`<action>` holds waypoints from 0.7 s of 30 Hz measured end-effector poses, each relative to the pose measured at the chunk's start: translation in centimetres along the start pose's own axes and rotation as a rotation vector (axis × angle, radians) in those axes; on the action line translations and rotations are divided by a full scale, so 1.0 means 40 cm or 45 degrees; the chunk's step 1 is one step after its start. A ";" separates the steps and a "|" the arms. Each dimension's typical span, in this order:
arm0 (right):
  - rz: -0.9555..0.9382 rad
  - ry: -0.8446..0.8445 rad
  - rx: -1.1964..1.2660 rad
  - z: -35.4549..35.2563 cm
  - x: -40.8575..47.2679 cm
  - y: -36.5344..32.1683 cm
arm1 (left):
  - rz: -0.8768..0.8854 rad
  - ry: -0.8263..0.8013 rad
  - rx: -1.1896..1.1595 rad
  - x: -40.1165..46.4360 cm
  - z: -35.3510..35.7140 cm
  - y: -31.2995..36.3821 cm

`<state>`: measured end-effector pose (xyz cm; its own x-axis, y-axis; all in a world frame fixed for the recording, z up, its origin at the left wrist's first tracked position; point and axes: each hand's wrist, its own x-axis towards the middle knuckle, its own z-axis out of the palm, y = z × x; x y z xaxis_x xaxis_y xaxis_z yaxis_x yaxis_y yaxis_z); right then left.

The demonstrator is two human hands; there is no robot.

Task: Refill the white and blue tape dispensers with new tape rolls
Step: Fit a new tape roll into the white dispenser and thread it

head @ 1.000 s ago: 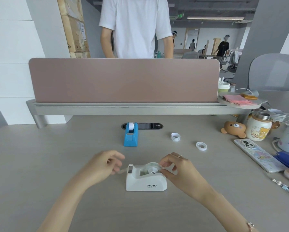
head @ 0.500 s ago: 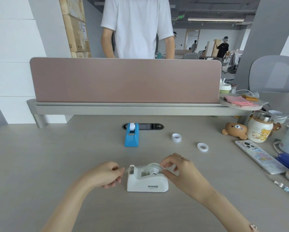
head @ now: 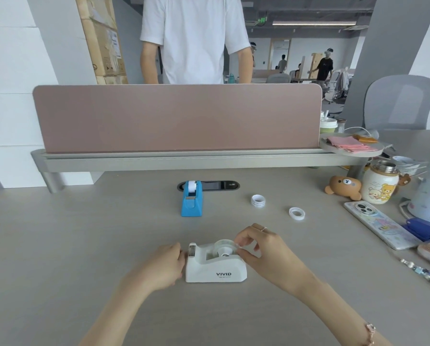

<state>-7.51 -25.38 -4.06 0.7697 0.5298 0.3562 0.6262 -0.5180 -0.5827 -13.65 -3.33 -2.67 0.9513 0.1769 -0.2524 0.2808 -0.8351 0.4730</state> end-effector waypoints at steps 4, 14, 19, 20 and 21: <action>0.005 0.007 -0.008 0.003 -0.003 0.002 | 0.060 0.017 0.068 -0.006 0.017 0.007; -0.003 0.001 -0.013 0.003 0.001 0.005 | -0.045 -0.093 0.370 0.009 0.015 -0.029; 0.004 -0.003 -0.012 0.002 0.002 0.003 | -0.043 -0.060 -0.060 -0.003 -0.054 -0.038; 0.006 -0.006 -0.017 0.002 0.002 0.002 | -0.035 -0.056 -0.171 -0.008 -0.068 -0.034; 0.006 -0.008 -0.025 0.002 0.002 0.003 | -0.032 -0.057 -0.274 -0.012 -0.079 -0.030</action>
<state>-7.40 -25.35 -4.15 0.7721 0.5314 0.3486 0.6247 -0.5335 -0.5702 -14.06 -0.77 -0.46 0.9385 0.1686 -0.3012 0.3293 -0.6993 0.6345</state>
